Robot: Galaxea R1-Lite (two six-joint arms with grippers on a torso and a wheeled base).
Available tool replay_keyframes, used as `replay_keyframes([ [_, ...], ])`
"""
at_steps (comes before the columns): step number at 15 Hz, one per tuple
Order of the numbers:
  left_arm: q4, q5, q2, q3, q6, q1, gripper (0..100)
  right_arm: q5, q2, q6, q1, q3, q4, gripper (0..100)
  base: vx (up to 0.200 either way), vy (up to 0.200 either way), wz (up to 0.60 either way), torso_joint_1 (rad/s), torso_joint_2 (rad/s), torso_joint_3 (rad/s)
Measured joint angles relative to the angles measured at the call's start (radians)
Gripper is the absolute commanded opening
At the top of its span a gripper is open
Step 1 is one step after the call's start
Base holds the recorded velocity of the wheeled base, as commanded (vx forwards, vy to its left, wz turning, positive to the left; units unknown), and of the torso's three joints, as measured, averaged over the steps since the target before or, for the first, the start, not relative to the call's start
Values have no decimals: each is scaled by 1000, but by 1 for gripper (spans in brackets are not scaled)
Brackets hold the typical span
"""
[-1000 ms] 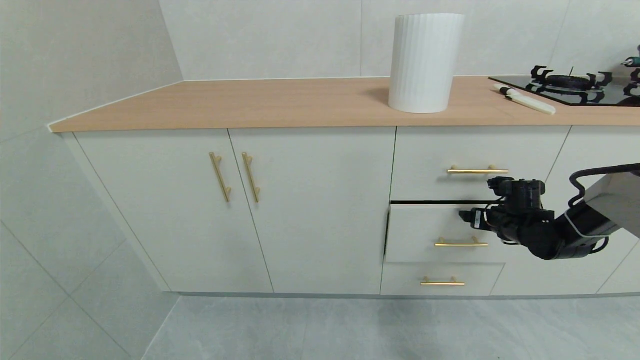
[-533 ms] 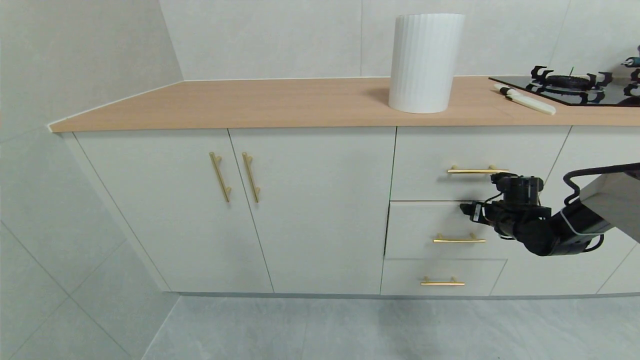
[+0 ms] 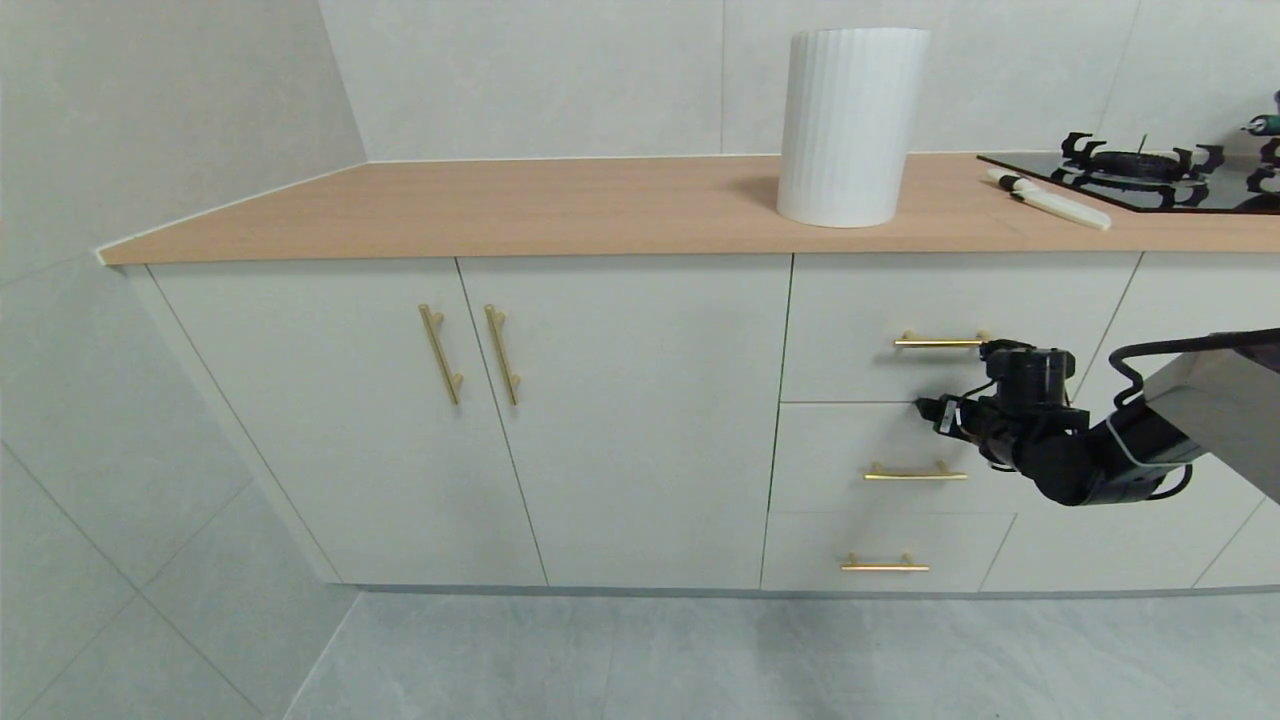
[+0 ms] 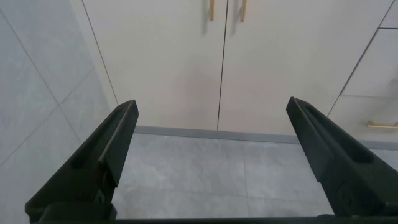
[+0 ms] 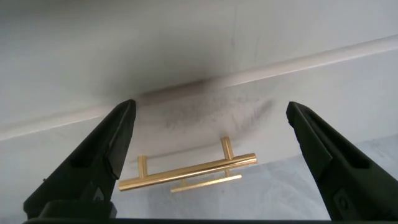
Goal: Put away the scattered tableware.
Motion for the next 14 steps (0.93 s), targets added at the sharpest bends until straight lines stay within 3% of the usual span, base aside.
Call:
replay_keyframes([
  [8, 0, 0, 0, 0, 0, 0, 100, -3, -36, 13, -9, 36, 3, 100, 0, 0, 0, 0, 0, 0],
  [14, 0, 0, 0, 0, 0, 0, 100, -14, -444, 21, -19, 389, 1, 100, 0, 0, 0, 0, 0, 0],
])
